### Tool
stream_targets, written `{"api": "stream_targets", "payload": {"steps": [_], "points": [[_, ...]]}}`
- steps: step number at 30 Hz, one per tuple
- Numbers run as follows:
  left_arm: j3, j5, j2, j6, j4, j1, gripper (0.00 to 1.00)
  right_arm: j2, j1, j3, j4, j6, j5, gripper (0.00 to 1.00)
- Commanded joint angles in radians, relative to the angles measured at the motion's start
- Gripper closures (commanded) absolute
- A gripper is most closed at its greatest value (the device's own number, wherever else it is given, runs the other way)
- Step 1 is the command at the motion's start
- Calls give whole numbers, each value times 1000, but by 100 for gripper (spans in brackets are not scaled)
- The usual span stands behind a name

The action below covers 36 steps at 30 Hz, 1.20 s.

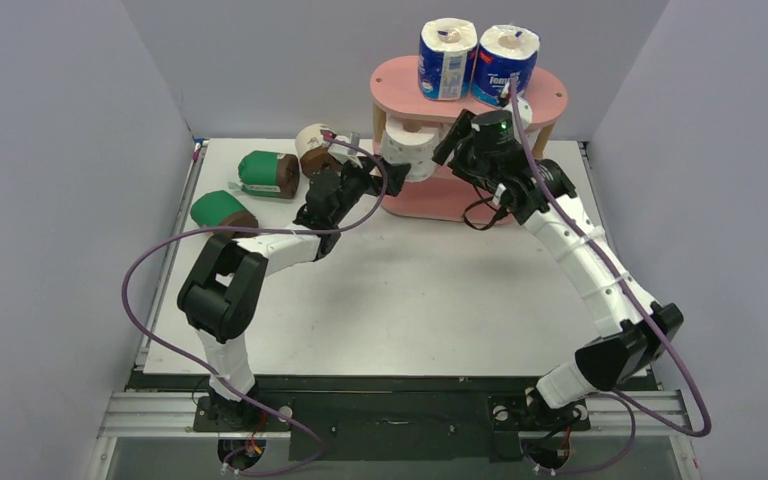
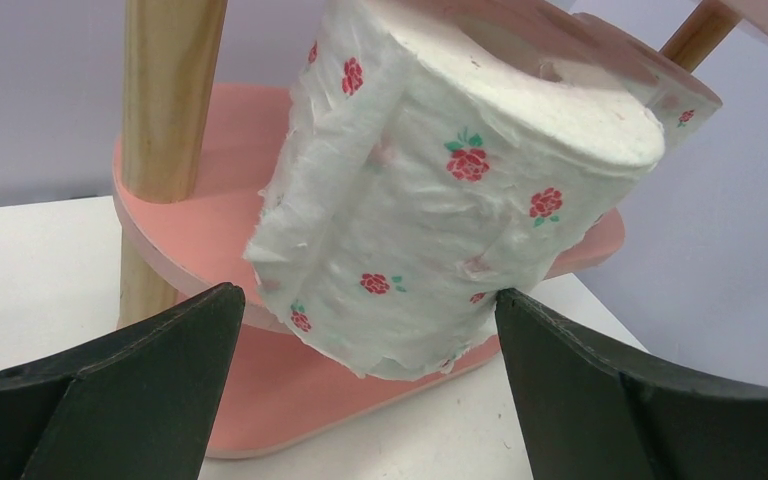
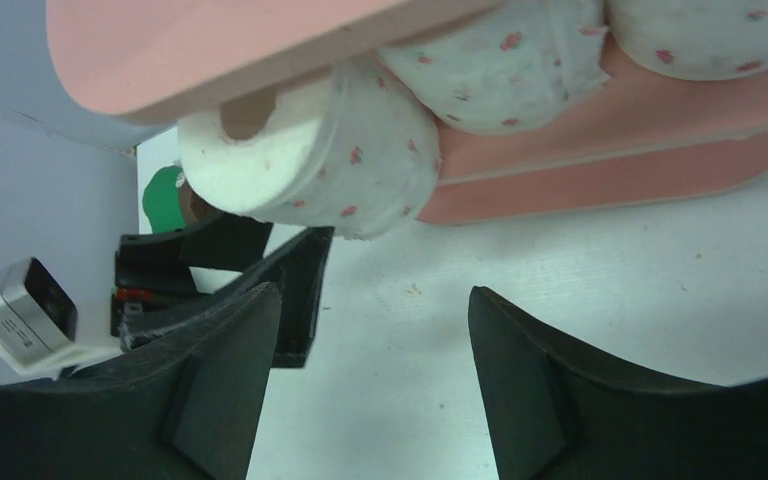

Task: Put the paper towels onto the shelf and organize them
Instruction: Place the paper towel on the shelf.

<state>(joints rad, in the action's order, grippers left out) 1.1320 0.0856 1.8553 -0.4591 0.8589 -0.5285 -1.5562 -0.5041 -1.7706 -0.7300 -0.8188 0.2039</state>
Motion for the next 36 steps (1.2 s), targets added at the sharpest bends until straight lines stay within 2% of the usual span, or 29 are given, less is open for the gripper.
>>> {"api": "stream_targets", "payload": {"steps": [1,7,22,36], "points": [[56,-15,18,19,17,2,4,167,5,163,113,52,36,35],[74,-37,25,38,-12,6,3,363,4,357,166,99,31,37],[156,-58,64,62,-70,28,3,691,3,739,202,150,47,40],[221,-60,114,64,-88,37,4,901,-18,996,301,184,-9,42]]}}
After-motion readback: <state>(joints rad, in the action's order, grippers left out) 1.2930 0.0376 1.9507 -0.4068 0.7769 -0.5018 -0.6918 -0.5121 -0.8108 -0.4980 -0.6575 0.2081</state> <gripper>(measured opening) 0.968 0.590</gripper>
